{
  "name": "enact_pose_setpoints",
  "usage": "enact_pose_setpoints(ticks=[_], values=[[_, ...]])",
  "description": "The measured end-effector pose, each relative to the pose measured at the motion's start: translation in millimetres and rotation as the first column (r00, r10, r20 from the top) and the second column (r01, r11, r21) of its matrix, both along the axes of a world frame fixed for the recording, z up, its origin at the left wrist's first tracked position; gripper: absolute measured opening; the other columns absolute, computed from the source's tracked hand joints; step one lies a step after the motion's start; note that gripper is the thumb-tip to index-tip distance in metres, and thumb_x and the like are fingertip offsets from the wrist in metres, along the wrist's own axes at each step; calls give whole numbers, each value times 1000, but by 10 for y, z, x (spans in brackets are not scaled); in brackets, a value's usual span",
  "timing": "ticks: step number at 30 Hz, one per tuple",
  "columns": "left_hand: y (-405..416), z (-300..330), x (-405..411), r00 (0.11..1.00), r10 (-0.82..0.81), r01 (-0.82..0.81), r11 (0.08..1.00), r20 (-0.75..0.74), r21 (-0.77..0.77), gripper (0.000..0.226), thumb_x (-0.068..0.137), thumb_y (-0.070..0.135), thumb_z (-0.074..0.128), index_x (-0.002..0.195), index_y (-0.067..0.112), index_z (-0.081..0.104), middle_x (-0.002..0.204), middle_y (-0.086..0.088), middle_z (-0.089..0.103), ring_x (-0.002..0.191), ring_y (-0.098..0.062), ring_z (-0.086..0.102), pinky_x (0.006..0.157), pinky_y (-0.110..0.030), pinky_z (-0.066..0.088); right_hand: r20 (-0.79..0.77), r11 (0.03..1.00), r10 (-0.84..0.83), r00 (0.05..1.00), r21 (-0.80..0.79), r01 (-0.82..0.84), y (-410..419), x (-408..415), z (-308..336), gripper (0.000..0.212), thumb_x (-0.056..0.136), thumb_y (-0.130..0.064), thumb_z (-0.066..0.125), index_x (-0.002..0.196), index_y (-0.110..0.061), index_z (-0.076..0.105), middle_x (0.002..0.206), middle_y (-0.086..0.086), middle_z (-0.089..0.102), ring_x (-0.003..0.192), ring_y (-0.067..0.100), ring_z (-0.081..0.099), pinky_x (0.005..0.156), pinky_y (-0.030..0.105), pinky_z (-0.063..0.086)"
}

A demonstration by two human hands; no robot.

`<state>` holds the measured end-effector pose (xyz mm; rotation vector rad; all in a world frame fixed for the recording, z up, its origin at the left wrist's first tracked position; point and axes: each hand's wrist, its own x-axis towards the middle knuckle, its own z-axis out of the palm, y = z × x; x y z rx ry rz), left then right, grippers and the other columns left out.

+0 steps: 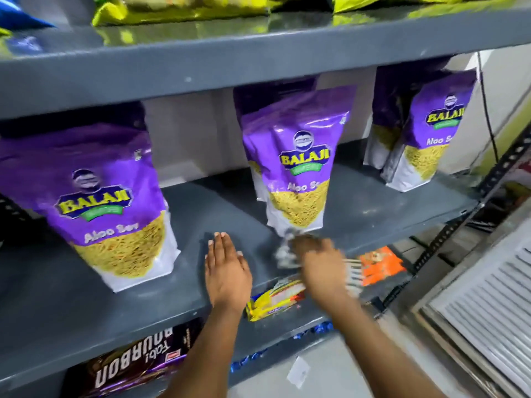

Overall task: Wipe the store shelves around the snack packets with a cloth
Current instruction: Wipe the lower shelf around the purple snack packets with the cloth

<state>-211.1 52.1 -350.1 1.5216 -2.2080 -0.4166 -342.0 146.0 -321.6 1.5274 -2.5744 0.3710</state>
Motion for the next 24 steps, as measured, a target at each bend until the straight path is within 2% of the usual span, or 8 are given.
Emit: enact_pose_setpoints(ticks=[3,6,8,11,14,16,20,24], values=[[-78,78,-327,991,129,-127,990,-37,57,47,92,11,33,135,-7,32,146,-25,29,136,-38,26,111,-45,22,70,955,254,965,138,-261,-71,24,-167,39,47,-22,54,80,-37,70,87,-18,76,72,13,70,52,27,53],[-90,59,-517,988,152,-153,985,17,77,50,91,9,40,138,-4,28,151,-22,21,139,-34,17,113,-42,13,133,983,130,983,115,-145,158,-706,-156,45,56,-20,45,90,-39,68,99,-17,75,81,17,70,59,35,55],[-41,13,-606,986,161,-165,981,42,103,53,89,9,42,138,-4,27,151,-22,20,139,-35,16,113,-44,13,126,997,-24,992,77,14,288,-1119,-115,52,68,-19,34,108,-38,62,117,-9,69,102,26,63,77,42,53],[43,-83,-718,981,174,-183,977,84,108,52,89,10,43,137,-5,29,148,-24,25,138,-37,20,112,-47,15,145,996,-40,989,82,28,247,-1160,-48,50,80,-14,44,124,-37,50,132,-7,57,121,26,48,92,38,44],[43,-179,-746,971,192,-203,977,143,66,50,91,16,37,137,-3,31,148,-22,28,137,-36,23,112,-47,16,92,969,233,968,58,-238,178,-890,-178,50,52,-17,68,97,-41,66,106,-20,71,91,15,66,64,31,53],[18,-201,-752,967,204,-214,976,153,51,56,87,22,26,135,-4,34,146,-23,32,135,-38,27,111,-50,19,118,977,175,977,104,-187,200,-1124,-262,51,45,-18,61,87,-45,68,95,-25,73,75,12,67,52,29,52],[-2,-188,-782,952,202,-225,971,228,79,69,79,31,15,139,0,29,149,-18,27,138,-33,22,113,-46,15,85,985,63,994,157,-76,76,-1971,-11,39,83,-23,51,117,-42,55,117,0,67,109,30,57,87,40,50],[-6,-187,-798,951,198,-217,975,239,56,66,81,32,18,127,-5,46,136,-25,46,125,-42,42,104,-55,31,145,990,136,980,17,-140,-869,-2468,428,46,79,-12,50,120,-31,56,124,10,64,114,36,54,95,44,49]])
